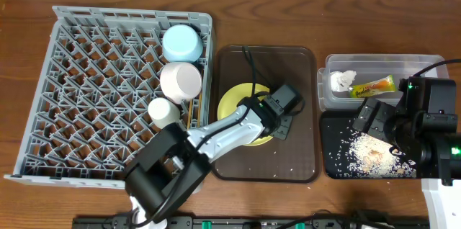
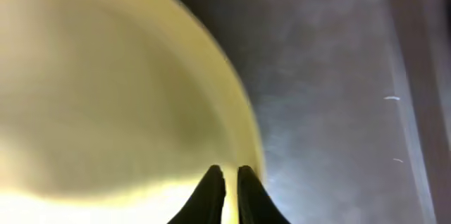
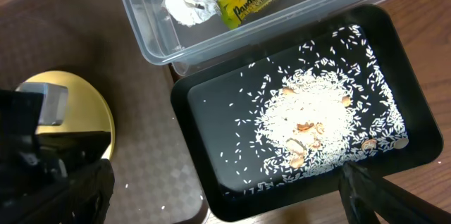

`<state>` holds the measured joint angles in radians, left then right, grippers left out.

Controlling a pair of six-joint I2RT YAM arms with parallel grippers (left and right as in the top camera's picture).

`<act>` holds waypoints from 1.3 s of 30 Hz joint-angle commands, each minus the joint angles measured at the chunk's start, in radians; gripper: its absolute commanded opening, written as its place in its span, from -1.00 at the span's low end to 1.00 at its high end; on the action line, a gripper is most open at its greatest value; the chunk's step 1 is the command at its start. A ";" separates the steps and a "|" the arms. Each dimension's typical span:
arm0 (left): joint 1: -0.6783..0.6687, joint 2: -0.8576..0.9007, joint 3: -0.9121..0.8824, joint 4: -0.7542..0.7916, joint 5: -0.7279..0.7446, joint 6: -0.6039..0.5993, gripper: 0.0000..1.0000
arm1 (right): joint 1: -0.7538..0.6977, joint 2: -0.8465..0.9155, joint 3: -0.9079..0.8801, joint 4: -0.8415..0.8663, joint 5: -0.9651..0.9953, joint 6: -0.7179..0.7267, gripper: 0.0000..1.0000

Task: Sort waste into correct bins and load items into the dishwasher

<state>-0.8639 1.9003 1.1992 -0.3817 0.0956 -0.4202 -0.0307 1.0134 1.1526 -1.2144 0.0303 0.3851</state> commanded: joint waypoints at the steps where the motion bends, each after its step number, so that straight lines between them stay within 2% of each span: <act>1: 0.016 -0.148 0.021 -0.022 -0.039 0.018 -0.76 | -0.008 -0.001 0.005 -0.002 0.006 -0.008 0.99; 2: 0.018 -0.187 0.021 -0.039 -0.079 0.018 -0.76 | -0.008 -0.001 0.005 -0.002 0.006 -0.009 0.98; 6: 0.034 -0.387 0.022 -0.165 -0.260 -0.004 -0.37 | -0.008 -0.001 0.005 -0.002 0.006 -0.009 0.99; 7: 0.040 -0.454 0.022 -0.211 -0.315 -0.004 -0.13 | -0.008 -0.001 0.005 -0.002 0.006 -0.009 0.98; 8: 0.049 -0.523 0.022 -0.261 -0.373 -0.004 0.33 | -0.008 -0.001 0.005 -0.002 0.006 -0.008 0.99; 9: 0.058 -0.584 0.022 -0.303 -0.422 -0.005 0.49 | -0.008 -0.001 0.005 -0.002 0.006 -0.008 0.98; 11: 0.088 -0.705 0.022 -0.383 -0.507 -0.022 0.69 | -0.008 -0.001 0.005 0.035 0.006 0.006 0.98; 15: 0.202 -0.965 0.022 -0.535 -0.658 -0.076 0.75 | -0.008 0.000 0.005 0.204 0.006 0.037 0.98; 19: 0.315 -1.158 0.021 -0.591 -0.715 -0.075 0.77 | -0.008 -0.001 0.005 0.243 -0.037 0.075 0.99; 22: 0.380 -1.275 0.021 -0.612 -0.722 -0.071 0.79 | -0.007 -0.002 0.005 0.260 -0.217 0.087 0.98; 25: 0.411 -1.352 0.021 -0.632 -0.721 -0.071 0.79 | 0.039 0.028 0.005 0.291 -0.512 -0.039 0.49; 26: 0.415 -1.370 0.021 -0.638 -0.721 -0.071 0.79 | 0.071 0.044 0.005 0.288 -0.544 -0.055 0.41; 30: 0.415 -1.407 0.021 -0.689 -0.721 -0.072 0.81 | 0.285 0.138 0.004 0.257 -0.443 -0.072 0.33; 31: 0.415 -1.408 0.021 -0.700 -0.721 -0.072 0.82 | 0.350 0.167 0.003 0.260 -0.408 -0.072 0.33; 32: 0.415 -1.407 0.021 -0.709 -0.721 -0.072 0.93 | 0.429 0.204 0.003 0.272 -0.369 -0.072 0.33; 35: 0.415 -1.407 0.021 -0.737 -0.721 -0.072 0.93 | 0.611 0.310 0.003 0.322 -0.262 -0.072 0.43; 39: 0.415 -1.407 0.021 -0.742 -0.721 -0.072 0.94 | 0.774 0.464 0.003 0.408 -0.148 -0.072 0.43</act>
<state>-0.4534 0.4946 1.2091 -1.1210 -0.6090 -0.4831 0.6544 1.3975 1.1511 -0.8371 -0.2401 0.3309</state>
